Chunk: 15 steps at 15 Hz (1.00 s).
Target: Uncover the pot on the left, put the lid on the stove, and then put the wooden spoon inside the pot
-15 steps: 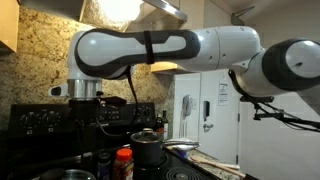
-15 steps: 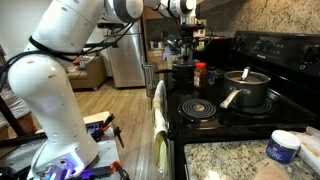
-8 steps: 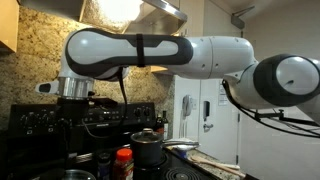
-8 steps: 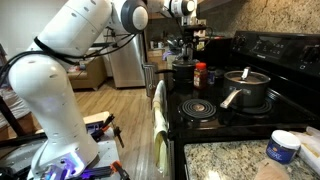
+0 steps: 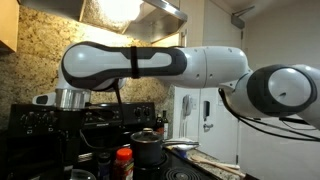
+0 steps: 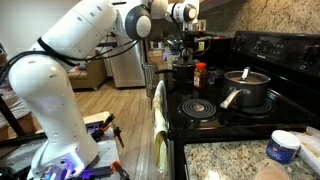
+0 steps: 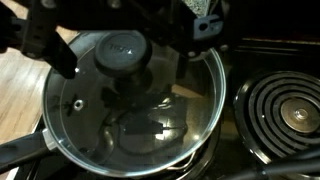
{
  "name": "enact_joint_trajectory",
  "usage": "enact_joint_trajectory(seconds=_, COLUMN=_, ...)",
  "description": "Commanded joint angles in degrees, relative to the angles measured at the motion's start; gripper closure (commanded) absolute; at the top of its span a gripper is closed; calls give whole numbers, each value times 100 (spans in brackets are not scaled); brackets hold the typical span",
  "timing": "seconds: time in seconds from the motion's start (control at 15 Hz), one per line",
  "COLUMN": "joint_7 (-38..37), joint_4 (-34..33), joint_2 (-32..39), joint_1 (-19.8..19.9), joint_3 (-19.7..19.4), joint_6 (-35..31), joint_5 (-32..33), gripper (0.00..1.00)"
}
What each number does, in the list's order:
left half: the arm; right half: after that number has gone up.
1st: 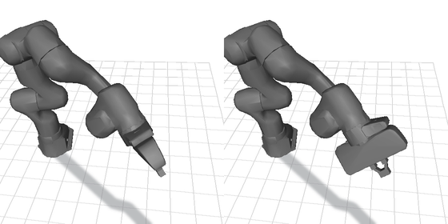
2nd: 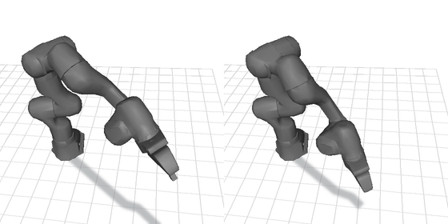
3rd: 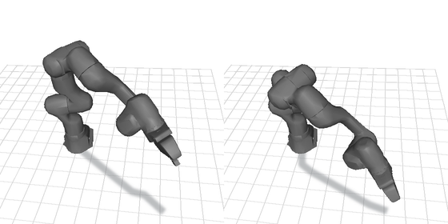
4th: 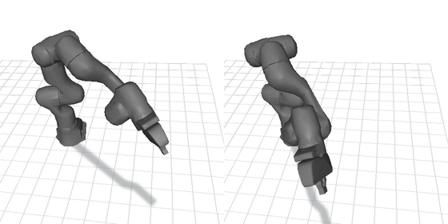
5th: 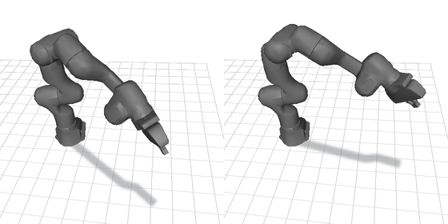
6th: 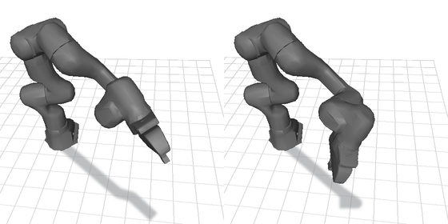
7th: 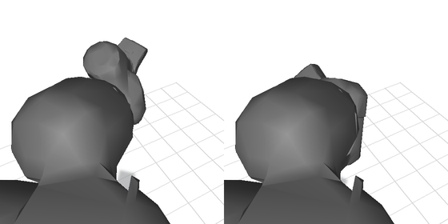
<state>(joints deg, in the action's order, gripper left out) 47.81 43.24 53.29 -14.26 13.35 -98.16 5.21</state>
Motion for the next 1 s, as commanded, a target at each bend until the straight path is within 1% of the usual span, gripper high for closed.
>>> enact_joint_trajectory(seconds=0.0, joint_7=168, joint_4=-505, joint_2=357, joint_1=-24, joint_3=43, joint_6=264, joint_5=-40, gripper=0)
enact_joint_trajectory(seconds=0.07, joint_7=178, joint_4=-536, joint_2=402, joint_1=-33, joint_3=40, joint_6=282, joint_5=-30, gripper=0)
enact_joint_trajectory(seconds=0.13, joint_7=184, joint_4=-562, joint_2=431, joint_1=-46, joint_3=32, joint_6=300, joint_5=-13, gripper=25)
enact_joint_trajectory(seconds=0.2, joint_7=150, joint_4=-586, joint_2=458, joint_1=-59, joint_3=21, joint_6=308, joint_5=-4, gripper=26)
enact_joint_trajectory(seconds=0.4, joint_7=130, joint_4=-668, joint_2=484, joint_1=-60, joint_3=21, joint_6=338, joint_5=-8, gripper=47)
enact_joint_trajectory(seconds=0.67, joint_7=104, joint_4=-742, joint_2=480, joint_1=-85, joint_3=15, joint_6=486, joint_5=-10, gripper=70)
enact_joint_trajectory(seconds=0.93, joint_7=77, joint_4=-753, joint_2=480, joint_1=-86, joint_3=0, joint_6=511, joint_5=6, gripper=77)
